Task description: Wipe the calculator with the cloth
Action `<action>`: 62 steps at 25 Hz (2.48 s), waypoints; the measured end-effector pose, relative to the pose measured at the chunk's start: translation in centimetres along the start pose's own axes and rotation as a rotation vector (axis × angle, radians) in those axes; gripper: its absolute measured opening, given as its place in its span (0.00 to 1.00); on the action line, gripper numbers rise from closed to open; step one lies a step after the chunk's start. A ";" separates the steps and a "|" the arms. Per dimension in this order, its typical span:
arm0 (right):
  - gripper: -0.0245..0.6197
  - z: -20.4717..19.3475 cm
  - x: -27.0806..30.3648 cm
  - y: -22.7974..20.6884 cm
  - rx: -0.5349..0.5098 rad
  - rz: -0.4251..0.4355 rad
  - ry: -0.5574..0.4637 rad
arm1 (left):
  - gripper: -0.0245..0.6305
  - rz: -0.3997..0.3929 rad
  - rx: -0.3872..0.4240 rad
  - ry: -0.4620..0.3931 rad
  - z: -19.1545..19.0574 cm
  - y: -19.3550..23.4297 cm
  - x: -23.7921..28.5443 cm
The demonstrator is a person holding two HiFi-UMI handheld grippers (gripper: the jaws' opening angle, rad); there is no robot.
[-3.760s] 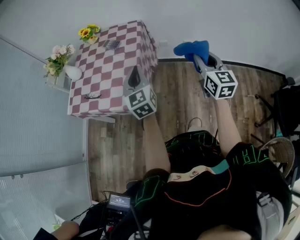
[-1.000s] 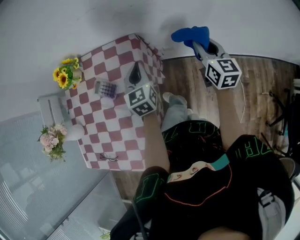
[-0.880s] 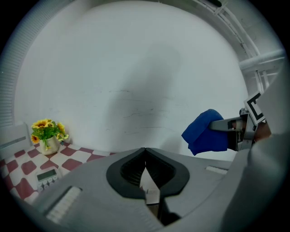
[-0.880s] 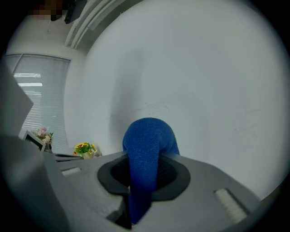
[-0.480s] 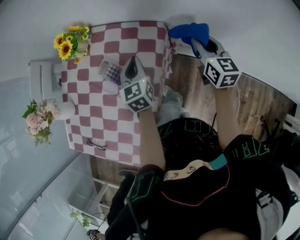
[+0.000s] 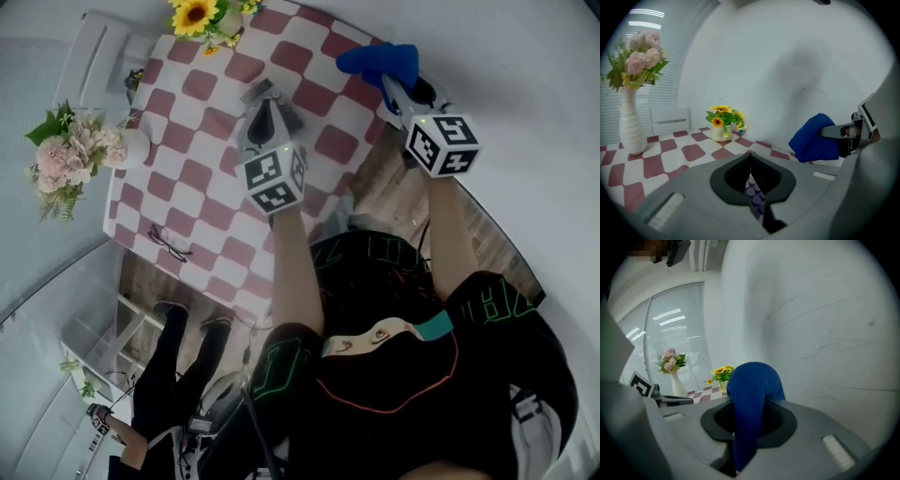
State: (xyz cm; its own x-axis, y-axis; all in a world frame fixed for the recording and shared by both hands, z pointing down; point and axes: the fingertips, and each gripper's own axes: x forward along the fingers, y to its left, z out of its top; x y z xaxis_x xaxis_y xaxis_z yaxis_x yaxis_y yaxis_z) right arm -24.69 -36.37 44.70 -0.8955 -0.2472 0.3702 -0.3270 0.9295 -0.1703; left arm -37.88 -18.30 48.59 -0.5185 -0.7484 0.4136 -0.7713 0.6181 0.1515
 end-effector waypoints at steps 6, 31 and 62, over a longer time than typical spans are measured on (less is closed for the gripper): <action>0.16 0.9 5.2 5.5 -0.090 0.162 0.054 | 0.05 0.122 -0.087 -0.017 -0.2 4.9 -1.2; 0.16 -3.7 16.9 22.5 -0.649 0.697 0.216 | 0.05 0.384 -0.285 0.007 -5.4 10.7 -4.9; 0.16 -11.1 8.3 22.5 -0.735 0.780 0.287 | 0.05 0.326 -0.310 0.024 -7.8 9.5 -7.1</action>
State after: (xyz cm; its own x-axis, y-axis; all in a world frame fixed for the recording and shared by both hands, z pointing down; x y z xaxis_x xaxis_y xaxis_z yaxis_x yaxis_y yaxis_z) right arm -36.15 -14.51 54.09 -0.6433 0.4609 0.6114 0.6402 0.7618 0.0992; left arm -38.63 -5.21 54.12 -0.7043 -0.4993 0.5047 -0.4205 0.8661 0.2701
